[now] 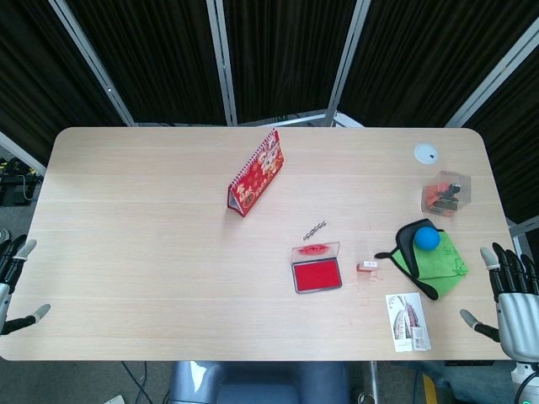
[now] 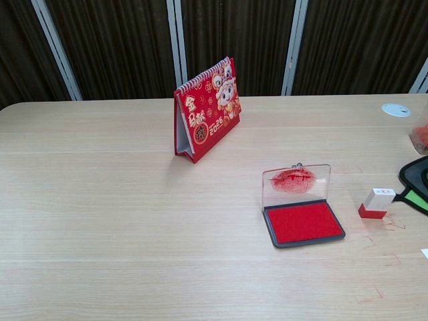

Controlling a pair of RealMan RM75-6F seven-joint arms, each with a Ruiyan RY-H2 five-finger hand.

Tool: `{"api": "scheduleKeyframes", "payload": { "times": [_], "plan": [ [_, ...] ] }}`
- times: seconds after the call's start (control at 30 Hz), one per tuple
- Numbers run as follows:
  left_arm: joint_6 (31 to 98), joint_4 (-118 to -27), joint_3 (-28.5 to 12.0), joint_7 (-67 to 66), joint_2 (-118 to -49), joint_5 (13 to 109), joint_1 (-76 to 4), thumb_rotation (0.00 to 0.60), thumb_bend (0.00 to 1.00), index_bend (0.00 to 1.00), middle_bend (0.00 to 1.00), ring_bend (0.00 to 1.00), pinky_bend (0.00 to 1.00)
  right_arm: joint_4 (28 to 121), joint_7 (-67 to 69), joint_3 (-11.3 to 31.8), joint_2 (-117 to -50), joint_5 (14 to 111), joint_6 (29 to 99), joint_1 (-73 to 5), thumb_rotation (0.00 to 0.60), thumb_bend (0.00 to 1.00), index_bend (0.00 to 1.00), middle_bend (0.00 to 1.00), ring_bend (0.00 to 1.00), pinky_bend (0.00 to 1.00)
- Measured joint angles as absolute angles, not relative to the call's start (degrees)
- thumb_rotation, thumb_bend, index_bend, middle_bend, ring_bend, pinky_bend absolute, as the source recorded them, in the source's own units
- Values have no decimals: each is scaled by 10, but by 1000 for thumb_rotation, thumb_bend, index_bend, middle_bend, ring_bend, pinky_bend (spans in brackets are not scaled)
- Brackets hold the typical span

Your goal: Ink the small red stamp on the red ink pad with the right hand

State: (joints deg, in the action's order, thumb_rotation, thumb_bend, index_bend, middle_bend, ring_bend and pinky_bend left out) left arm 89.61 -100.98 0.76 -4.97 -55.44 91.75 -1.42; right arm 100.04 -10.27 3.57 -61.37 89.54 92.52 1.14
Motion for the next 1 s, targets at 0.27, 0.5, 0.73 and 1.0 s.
{"api": "scheduleKeyframes", "payload": {
  "times": [0.27,0.5,0.73,1.0],
  "plan": [
    [895,-1012,6,-51,-556,914,-14,600,0,0,0,0,0,989,-92,36,-619,899,916,4,600,0,0,0,87,232],
    [887,-1009,-1,-54,-562,902,-18,600,0,0,0,0,0,960,-103,50,-634,896,871,-33,600,0,0,0,705,932],
    [871,-1008,-13,-99,-580,873,-28,600,0,0,0,0,0,947,-160,68,-659,867,740,-112,600,0,1,39,765,993],
    [856,-1008,-23,-139,-602,847,-37,600,0,0,0,0,0,932,-209,92,-722,760,592,-212,600,0,174,257,801,1000]
  ]
}}
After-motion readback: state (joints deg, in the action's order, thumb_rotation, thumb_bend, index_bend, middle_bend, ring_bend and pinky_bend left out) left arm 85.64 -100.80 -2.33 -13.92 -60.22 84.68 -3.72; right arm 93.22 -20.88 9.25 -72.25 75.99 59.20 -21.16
